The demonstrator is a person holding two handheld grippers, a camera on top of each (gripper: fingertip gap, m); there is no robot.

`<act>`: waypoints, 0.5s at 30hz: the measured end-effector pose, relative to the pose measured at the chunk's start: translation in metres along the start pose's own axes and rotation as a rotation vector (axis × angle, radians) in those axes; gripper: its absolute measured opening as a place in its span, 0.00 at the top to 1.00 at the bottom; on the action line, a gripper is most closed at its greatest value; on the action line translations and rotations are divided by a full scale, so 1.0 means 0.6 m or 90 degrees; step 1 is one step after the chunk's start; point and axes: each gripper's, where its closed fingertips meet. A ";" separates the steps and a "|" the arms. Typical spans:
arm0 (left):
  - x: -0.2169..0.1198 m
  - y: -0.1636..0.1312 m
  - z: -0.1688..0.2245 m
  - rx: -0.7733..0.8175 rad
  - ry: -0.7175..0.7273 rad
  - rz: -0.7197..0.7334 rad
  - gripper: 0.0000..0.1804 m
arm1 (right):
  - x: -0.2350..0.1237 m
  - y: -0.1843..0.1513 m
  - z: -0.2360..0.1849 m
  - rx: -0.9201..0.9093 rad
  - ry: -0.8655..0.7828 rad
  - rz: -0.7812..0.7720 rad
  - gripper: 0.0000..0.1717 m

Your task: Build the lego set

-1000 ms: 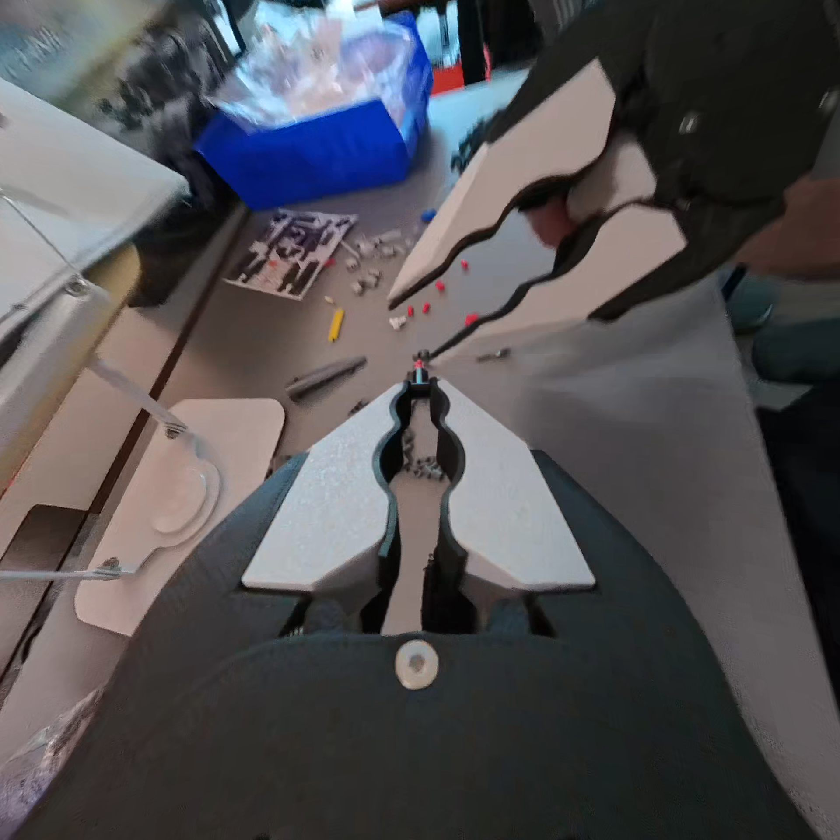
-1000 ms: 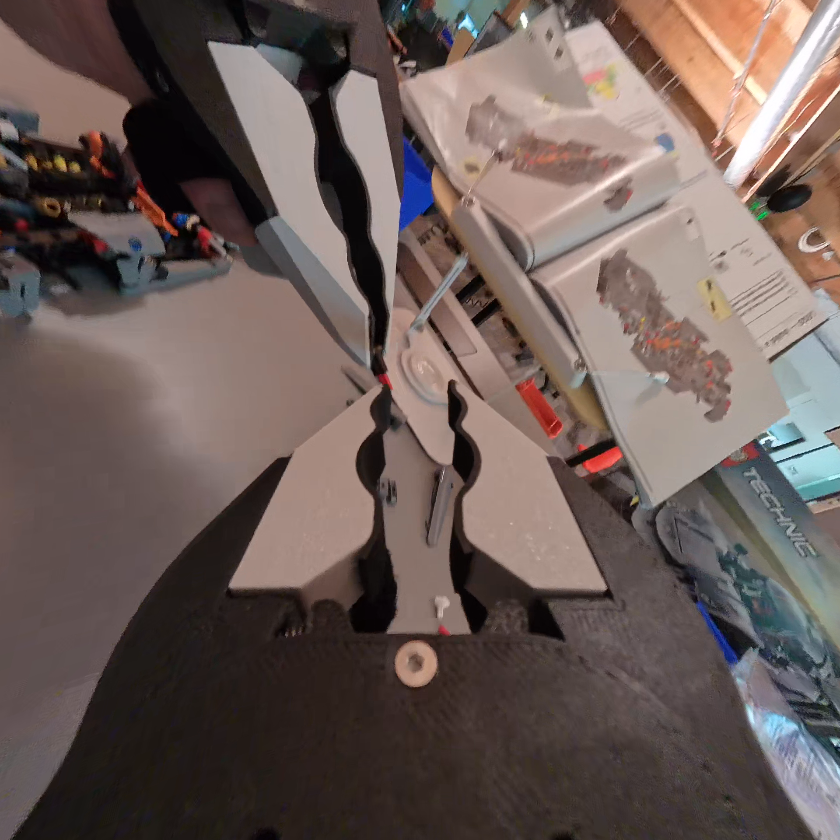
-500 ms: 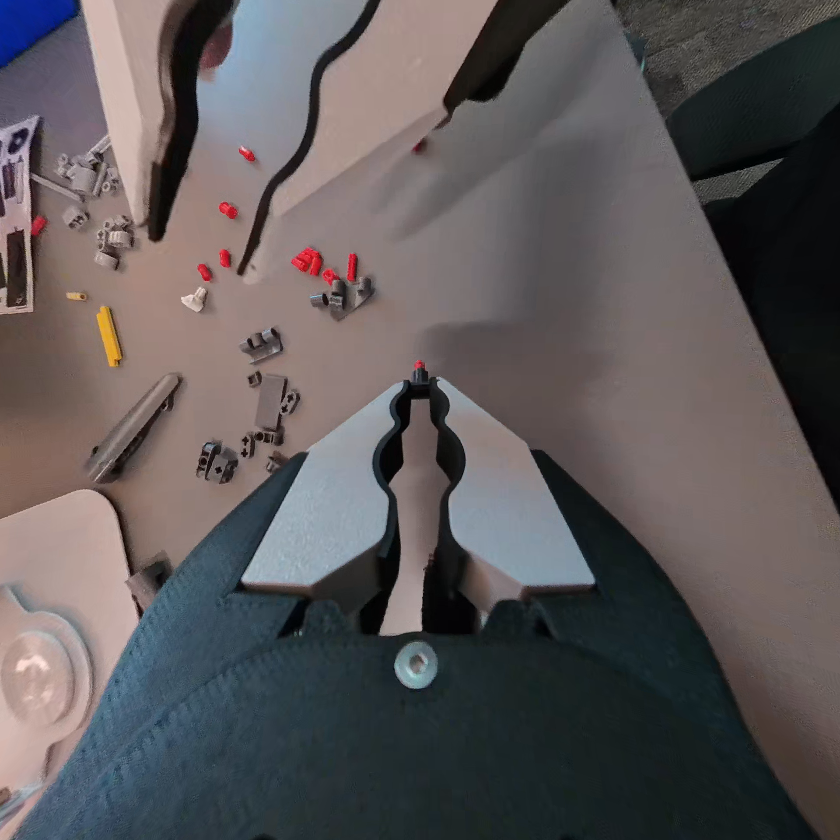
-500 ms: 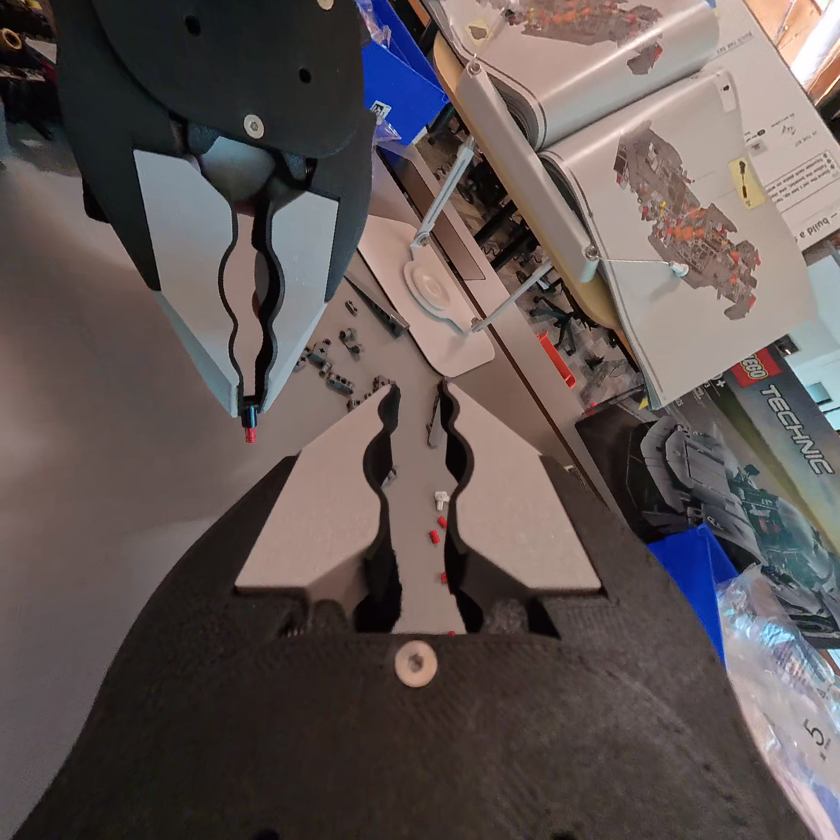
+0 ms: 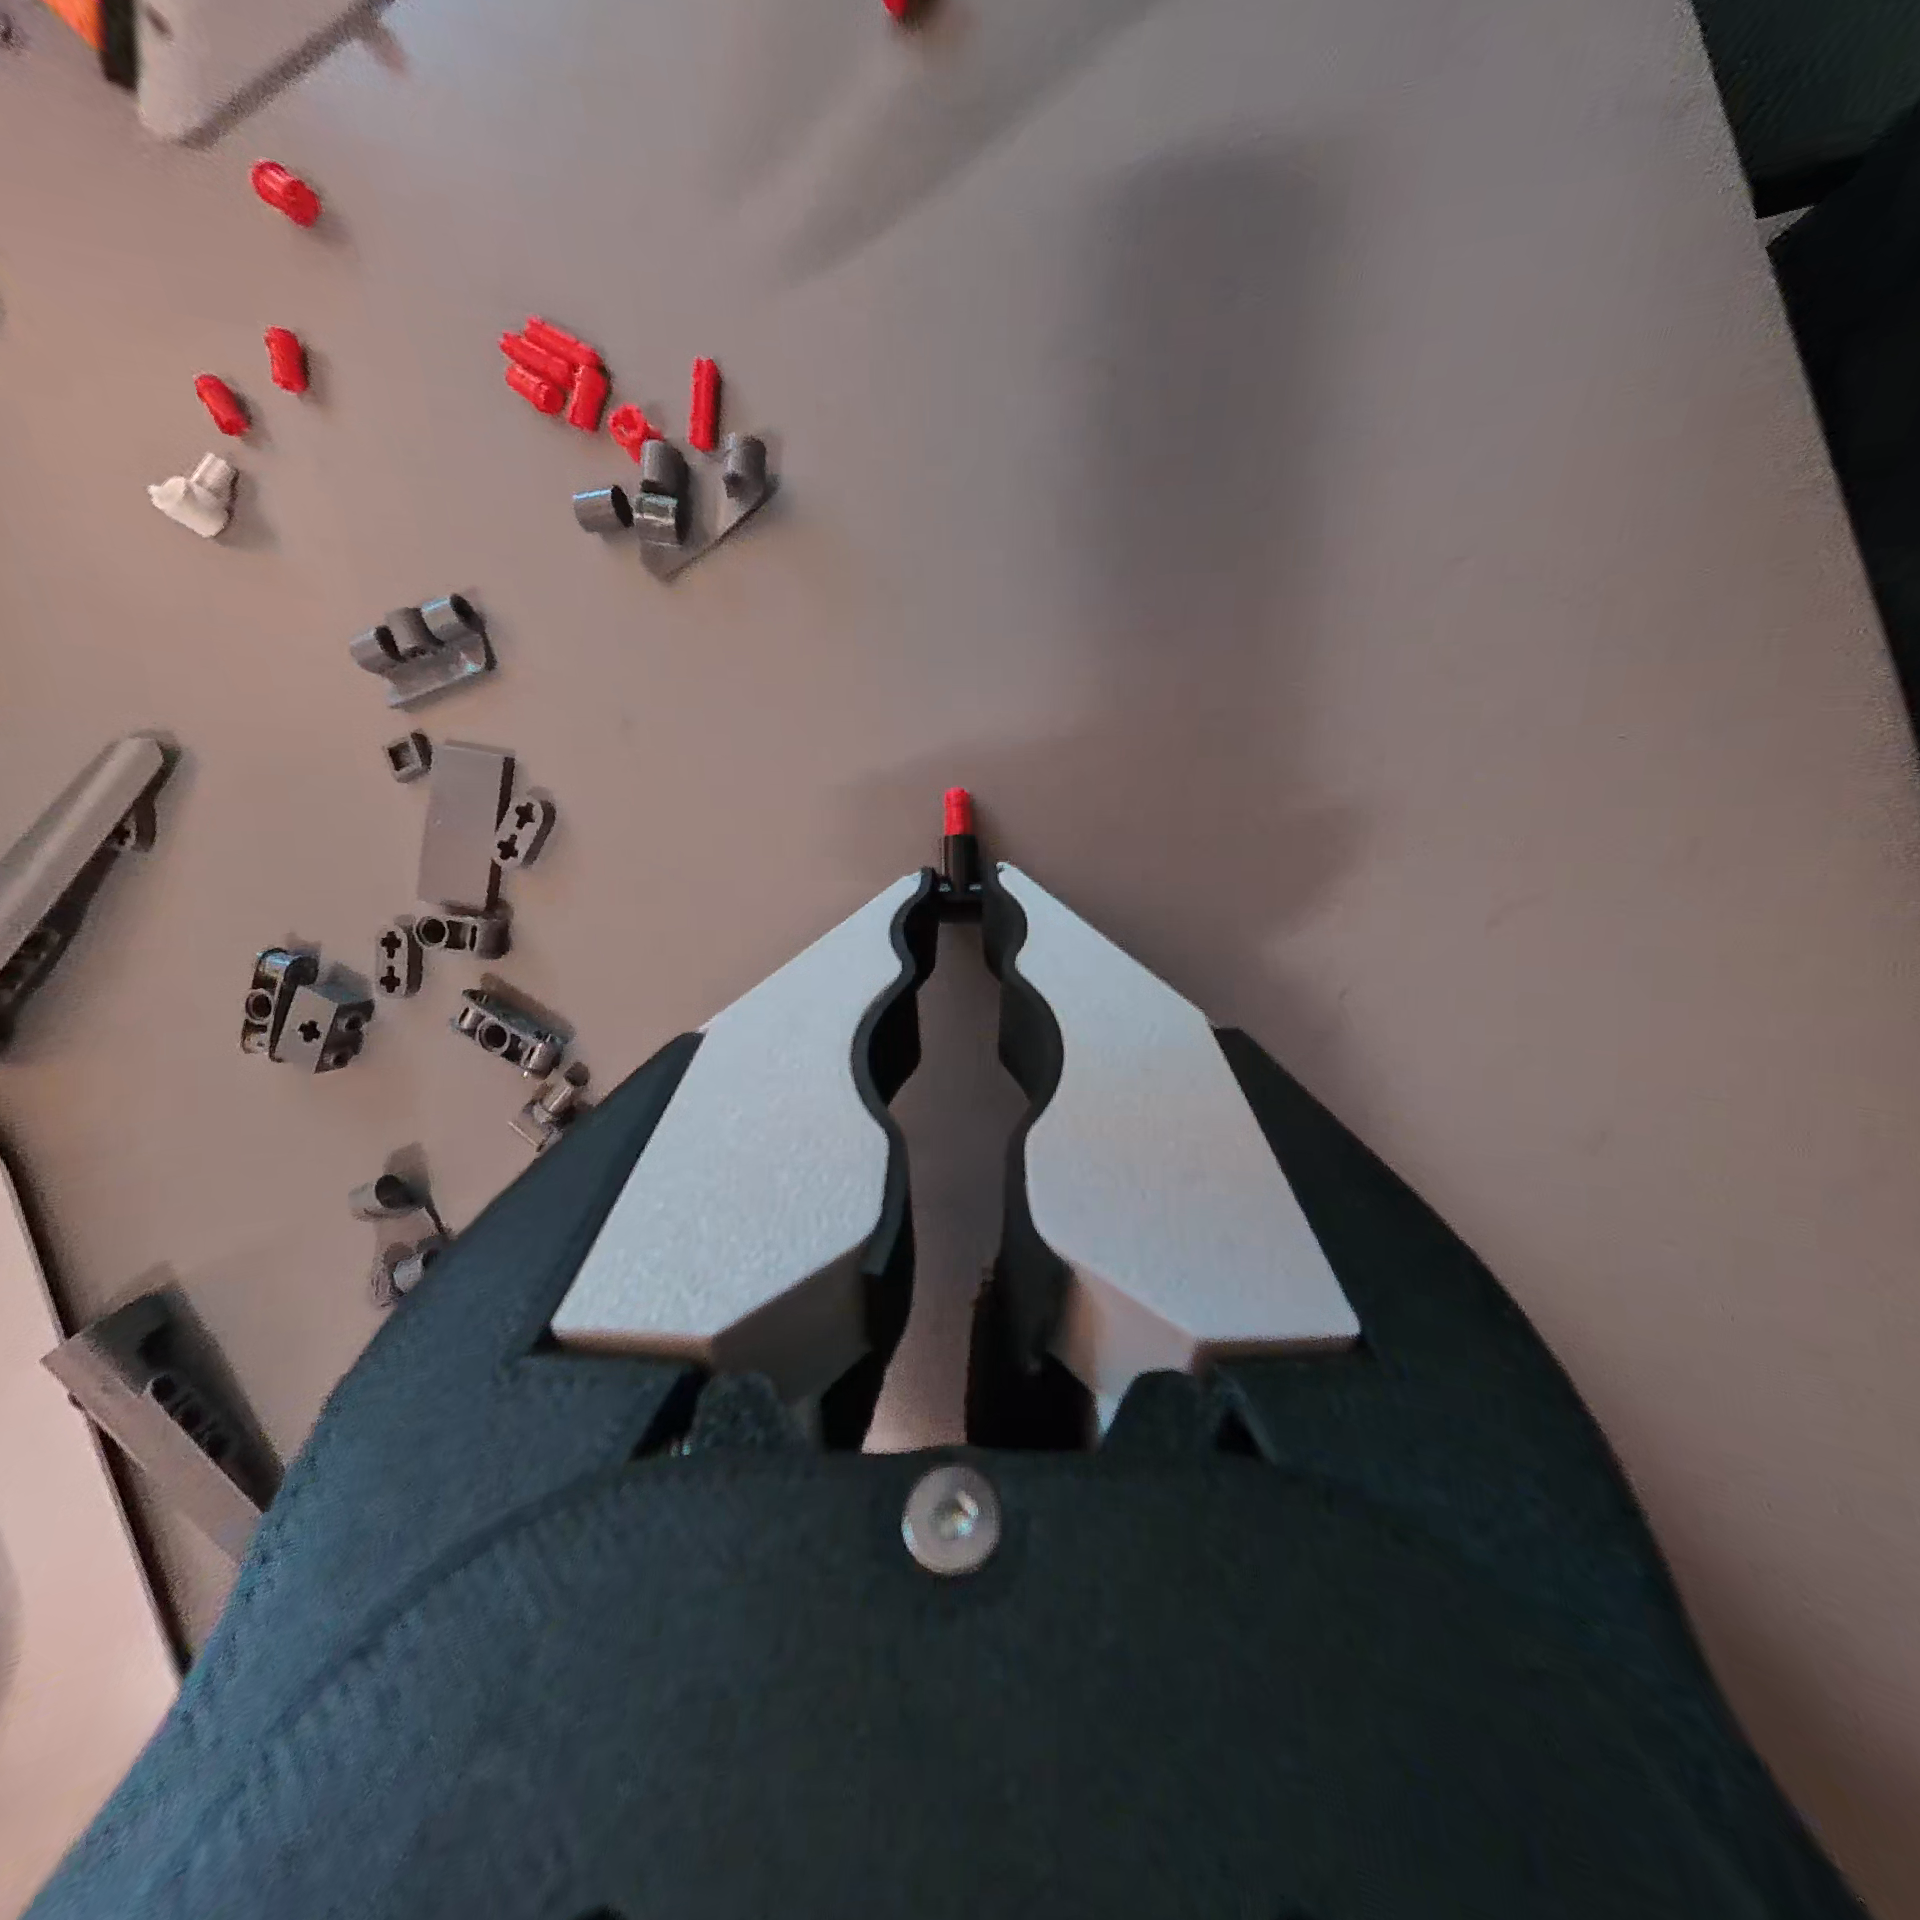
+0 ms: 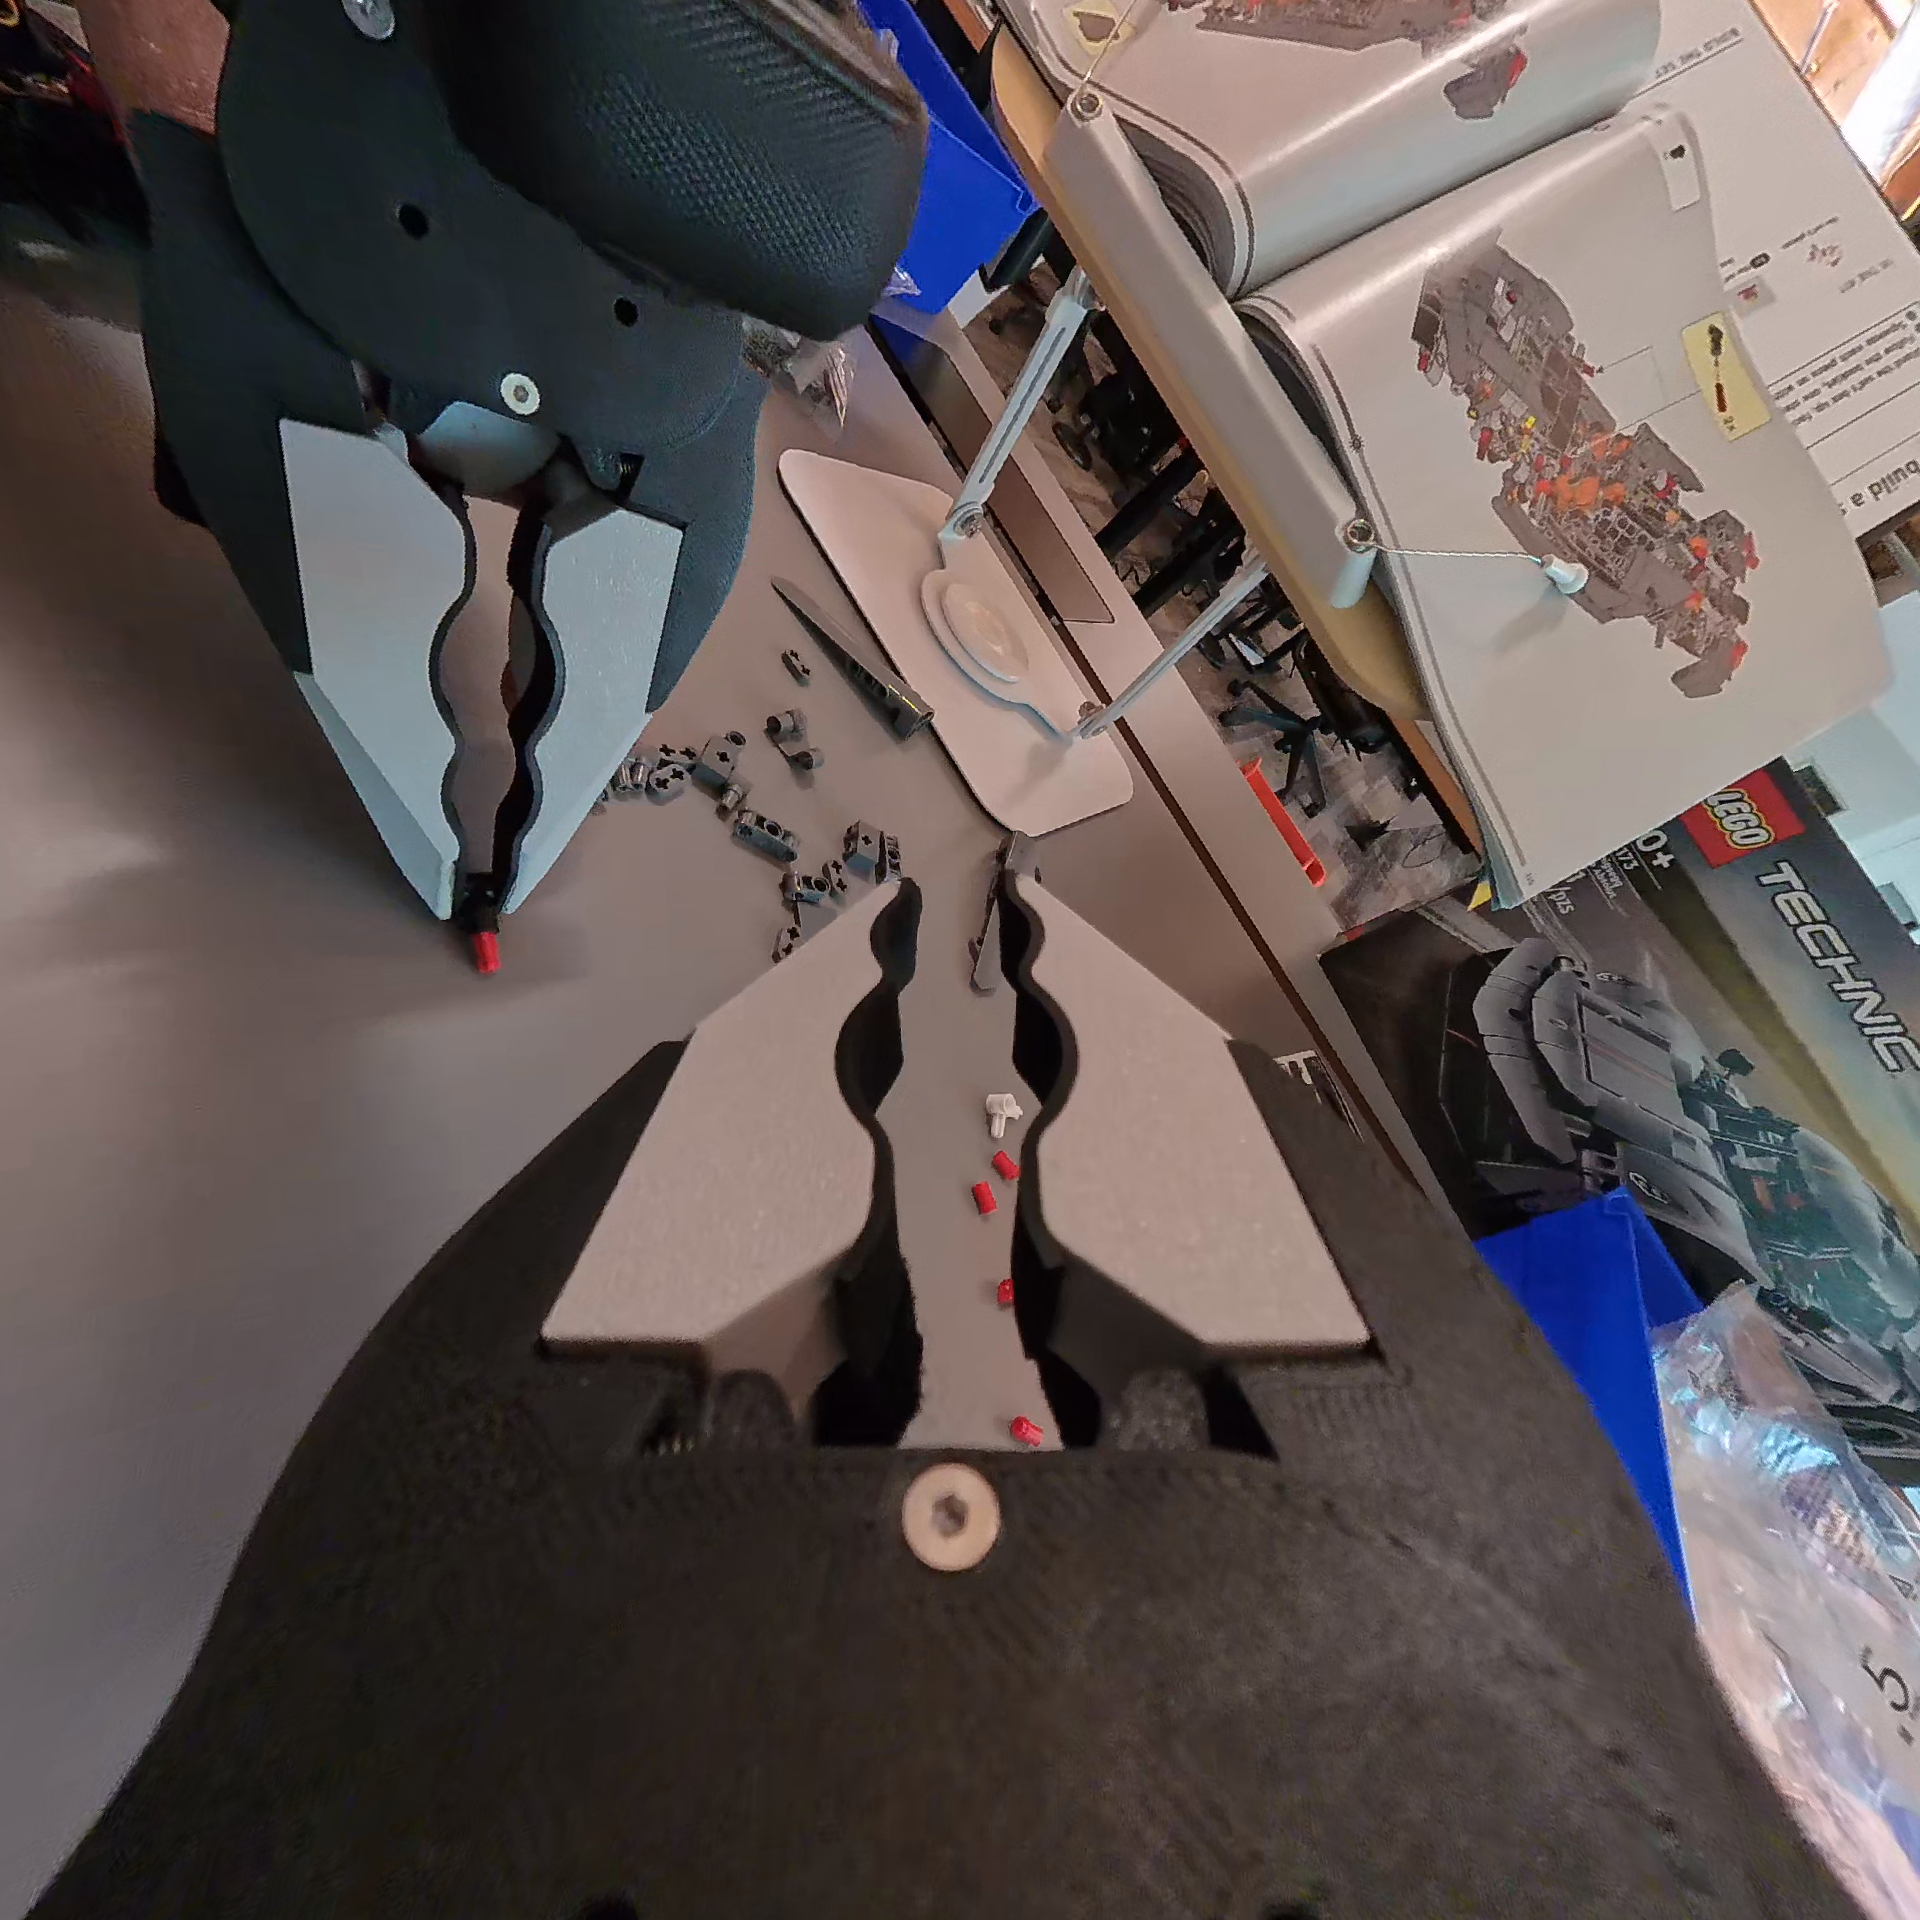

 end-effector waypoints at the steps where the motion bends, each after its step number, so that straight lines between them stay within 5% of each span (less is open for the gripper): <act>1: 0.000 0.000 0.000 -0.001 -0.001 0.000 0.97 | 0.000 -0.001 0.000 0.001 0.000 0.000 0.92; 15: -0.012 -0.006 -0.011 0.026 0.042 -0.028 0.84 | -0.007 -0.022 0.011 0.011 -0.005 -0.008 0.93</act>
Point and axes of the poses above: each gripper's, where its closed fingertips meet, x out along the fingers, y out of its top, z = x × y across the jaws, and after that the axes turned 1 degree about -y, right-handed
